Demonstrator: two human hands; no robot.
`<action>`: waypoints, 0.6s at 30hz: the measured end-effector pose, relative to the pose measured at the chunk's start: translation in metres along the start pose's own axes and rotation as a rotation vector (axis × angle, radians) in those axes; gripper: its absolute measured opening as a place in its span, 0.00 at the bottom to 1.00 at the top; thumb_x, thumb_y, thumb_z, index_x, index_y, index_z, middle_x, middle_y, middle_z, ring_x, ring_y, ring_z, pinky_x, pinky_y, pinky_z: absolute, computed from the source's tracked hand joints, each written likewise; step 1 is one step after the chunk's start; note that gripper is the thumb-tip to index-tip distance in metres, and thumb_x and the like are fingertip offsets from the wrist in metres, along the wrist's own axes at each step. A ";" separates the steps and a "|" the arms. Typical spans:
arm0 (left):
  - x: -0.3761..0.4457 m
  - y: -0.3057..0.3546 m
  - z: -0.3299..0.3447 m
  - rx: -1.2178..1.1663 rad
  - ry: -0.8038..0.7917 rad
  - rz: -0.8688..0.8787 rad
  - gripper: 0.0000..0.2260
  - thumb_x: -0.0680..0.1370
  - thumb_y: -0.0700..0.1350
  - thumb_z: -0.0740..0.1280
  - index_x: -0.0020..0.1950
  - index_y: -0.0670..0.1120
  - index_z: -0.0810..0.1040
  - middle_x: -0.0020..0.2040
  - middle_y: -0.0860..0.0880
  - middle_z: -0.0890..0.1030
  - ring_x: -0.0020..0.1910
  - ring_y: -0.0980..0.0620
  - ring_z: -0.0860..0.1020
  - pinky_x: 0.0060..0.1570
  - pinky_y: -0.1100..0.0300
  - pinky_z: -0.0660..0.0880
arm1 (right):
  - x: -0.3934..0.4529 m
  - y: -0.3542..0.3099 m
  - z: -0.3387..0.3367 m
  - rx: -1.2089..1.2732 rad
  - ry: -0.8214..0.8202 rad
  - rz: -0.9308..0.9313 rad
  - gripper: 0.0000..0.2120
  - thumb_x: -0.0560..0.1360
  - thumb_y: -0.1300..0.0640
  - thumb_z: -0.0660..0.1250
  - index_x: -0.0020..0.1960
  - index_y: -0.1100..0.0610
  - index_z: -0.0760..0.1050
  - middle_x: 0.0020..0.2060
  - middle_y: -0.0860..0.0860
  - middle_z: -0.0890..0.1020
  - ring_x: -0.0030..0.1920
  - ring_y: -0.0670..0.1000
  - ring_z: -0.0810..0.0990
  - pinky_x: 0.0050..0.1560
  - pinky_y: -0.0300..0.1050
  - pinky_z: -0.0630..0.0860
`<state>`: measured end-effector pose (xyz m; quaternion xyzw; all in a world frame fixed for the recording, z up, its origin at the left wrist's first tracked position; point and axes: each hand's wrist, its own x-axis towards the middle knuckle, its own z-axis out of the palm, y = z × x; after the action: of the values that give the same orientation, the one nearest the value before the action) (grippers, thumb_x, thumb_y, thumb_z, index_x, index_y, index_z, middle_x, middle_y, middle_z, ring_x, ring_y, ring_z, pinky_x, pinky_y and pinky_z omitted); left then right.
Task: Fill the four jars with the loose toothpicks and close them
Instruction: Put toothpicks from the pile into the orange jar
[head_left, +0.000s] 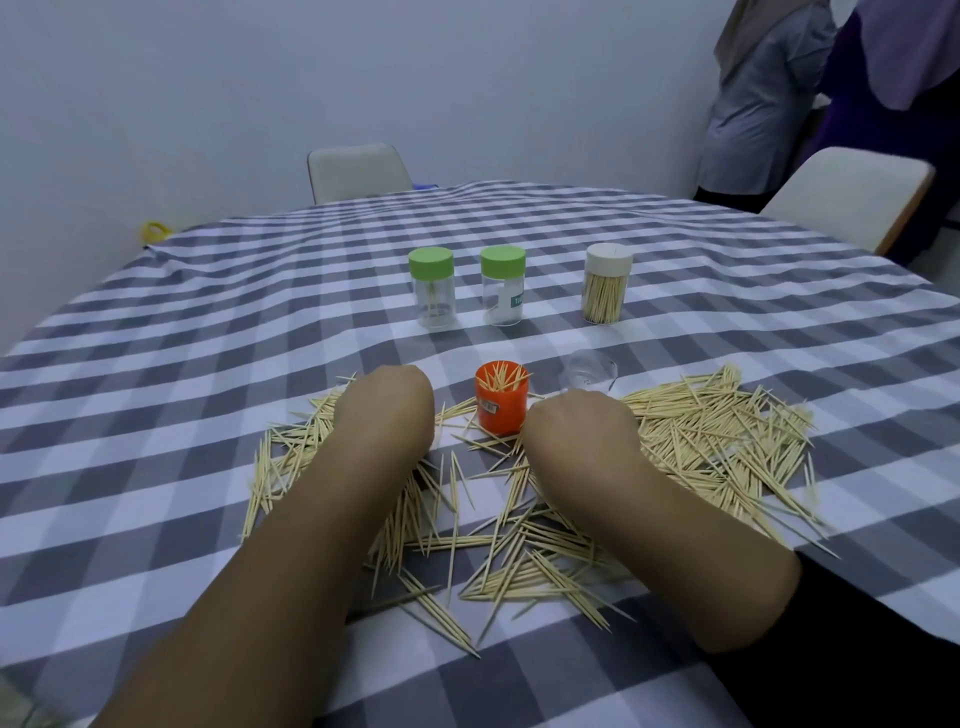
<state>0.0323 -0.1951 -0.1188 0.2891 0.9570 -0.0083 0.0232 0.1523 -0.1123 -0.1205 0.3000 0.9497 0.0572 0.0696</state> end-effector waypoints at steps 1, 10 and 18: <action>-0.002 0.002 -0.001 0.013 0.001 0.001 0.06 0.76 0.37 0.65 0.41 0.44 0.69 0.34 0.48 0.68 0.40 0.47 0.72 0.41 0.58 0.71 | 0.000 0.000 0.000 0.003 0.010 0.003 0.16 0.75 0.59 0.66 0.62 0.58 0.73 0.54 0.54 0.79 0.53 0.55 0.78 0.41 0.46 0.70; 0.000 0.007 -0.003 0.041 0.046 -0.008 0.09 0.75 0.33 0.64 0.54 0.39 0.76 0.35 0.47 0.68 0.40 0.46 0.71 0.42 0.57 0.70 | 0.012 0.011 -0.014 0.177 -0.141 0.158 0.18 0.76 0.59 0.67 0.64 0.58 0.70 0.43 0.53 0.75 0.47 0.55 0.74 0.43 0.46 0.70; 0.018 0.001 -0.004 -0.065 0.055 0.010 0.16 0.77 0.39 0.63 0.64 0.48 0.77 0.58 0.47 0.78 0.49 0.46 0.76 0.44 0.58 0.73 | 0.037 0.046 -0.004 0.822 0.062 0.208 0.08 0.78 0.59 0.61 0.47 0.60 0.79 0.43 0.57 0.82 0.43 0.57 0.80 0.41 0.50 0.77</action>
<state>0.0176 -0.1845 -0.1156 0.2931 0.9556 0.0306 0.0065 0.1473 -0.0539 -0.1129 0.3952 0.8597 -0.3106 -0.0907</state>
